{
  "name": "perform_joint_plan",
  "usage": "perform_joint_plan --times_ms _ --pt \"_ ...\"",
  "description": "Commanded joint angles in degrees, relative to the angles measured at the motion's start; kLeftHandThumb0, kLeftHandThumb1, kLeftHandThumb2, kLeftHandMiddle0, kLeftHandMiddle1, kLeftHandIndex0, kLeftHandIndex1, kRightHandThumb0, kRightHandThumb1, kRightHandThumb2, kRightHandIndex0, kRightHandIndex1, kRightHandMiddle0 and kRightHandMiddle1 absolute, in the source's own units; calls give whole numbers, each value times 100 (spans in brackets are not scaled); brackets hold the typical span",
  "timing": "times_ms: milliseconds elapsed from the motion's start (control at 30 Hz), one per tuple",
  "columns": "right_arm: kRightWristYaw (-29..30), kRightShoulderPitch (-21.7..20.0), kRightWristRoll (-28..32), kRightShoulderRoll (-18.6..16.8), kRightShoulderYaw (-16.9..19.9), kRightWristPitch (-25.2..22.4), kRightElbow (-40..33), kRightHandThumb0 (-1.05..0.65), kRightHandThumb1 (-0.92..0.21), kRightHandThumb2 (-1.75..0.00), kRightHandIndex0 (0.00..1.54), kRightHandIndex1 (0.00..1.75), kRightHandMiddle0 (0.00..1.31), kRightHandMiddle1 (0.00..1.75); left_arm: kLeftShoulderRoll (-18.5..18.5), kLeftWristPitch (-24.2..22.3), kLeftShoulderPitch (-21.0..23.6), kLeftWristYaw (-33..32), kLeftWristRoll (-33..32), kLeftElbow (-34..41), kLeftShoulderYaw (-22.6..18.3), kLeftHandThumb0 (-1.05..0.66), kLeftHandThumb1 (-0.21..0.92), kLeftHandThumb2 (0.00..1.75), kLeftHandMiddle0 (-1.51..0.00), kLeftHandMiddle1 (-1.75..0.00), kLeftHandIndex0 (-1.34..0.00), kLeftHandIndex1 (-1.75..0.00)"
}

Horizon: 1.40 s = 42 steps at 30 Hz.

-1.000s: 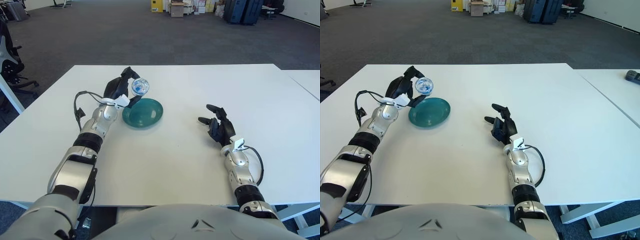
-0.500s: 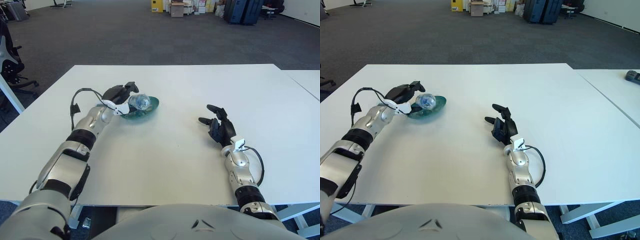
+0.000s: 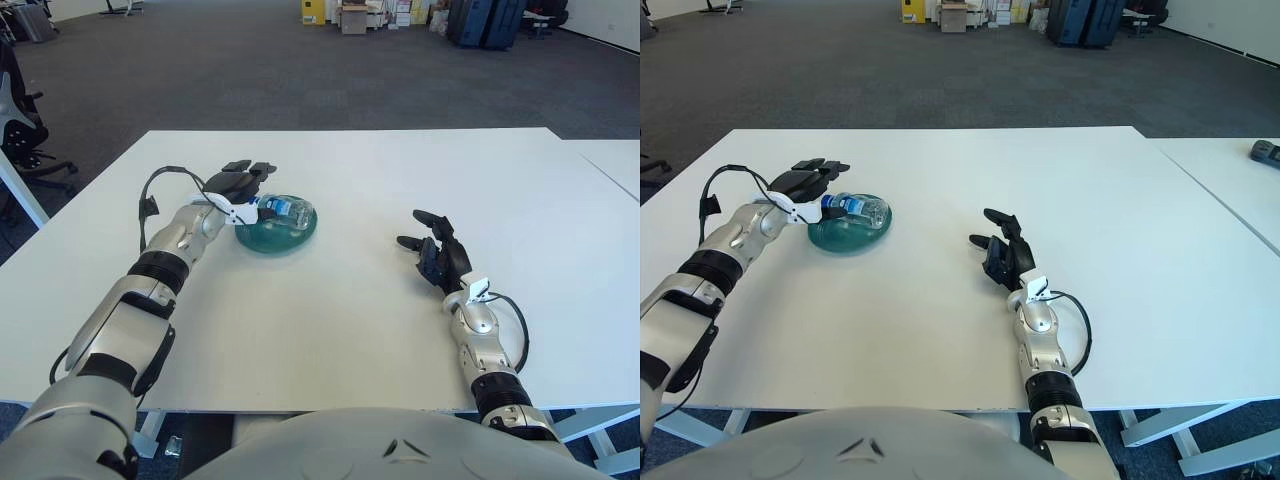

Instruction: Put the bottle into the plate.

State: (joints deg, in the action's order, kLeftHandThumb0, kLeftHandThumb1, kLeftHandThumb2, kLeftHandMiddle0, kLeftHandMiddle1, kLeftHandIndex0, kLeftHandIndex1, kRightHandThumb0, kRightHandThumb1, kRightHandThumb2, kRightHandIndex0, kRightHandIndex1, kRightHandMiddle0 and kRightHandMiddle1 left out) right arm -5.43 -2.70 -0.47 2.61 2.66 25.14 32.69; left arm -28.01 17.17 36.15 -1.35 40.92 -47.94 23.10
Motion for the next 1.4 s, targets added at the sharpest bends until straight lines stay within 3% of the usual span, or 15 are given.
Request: perform_joint_plan --times_ms 0,400,800,1000,1167,1367 --pt "-9 483 -18 44 -16 -330 272 -90 -92 -97 56 48 0 67 -95 -33 40 94 -49 128 1 -105 92 53 0 0 0 -43" --pt "-70 512 -51 109 -94 -416 181 -89 -92 -91 54 48 0 58 -105 -95 -90 193 -264 438 -140 -105 92 58 0 0 -2 -88" --pt "-126 545 -80 170 -170 -448 90 -90 -92 -92 55 51 0 52 -112 -78 -187 165 -443 680 -216 -105 92 58 0 0 -10 -97" --pt "-129 558 -76 183 -190 -464 67 -90 -92 -92 56 53 0 53 -102 113 -341 12 -678 943 -420 -105 92 57 -3 -2 -7 -96" --pt "-117 557 -64 191 -181 -474 67 -89 -92 -92 56 54 0 55 34 388 -711 377 -1744 1533 -1055 -98 92 51 -18 -6 -4 -94" --pt "-106 523 -16 185 -138 -543 80 -88 -92 -93 54 54 0 60 797 822 -960 1469 -4168 1534 -2007 -83 92 46 -31 -8 -4 -93"
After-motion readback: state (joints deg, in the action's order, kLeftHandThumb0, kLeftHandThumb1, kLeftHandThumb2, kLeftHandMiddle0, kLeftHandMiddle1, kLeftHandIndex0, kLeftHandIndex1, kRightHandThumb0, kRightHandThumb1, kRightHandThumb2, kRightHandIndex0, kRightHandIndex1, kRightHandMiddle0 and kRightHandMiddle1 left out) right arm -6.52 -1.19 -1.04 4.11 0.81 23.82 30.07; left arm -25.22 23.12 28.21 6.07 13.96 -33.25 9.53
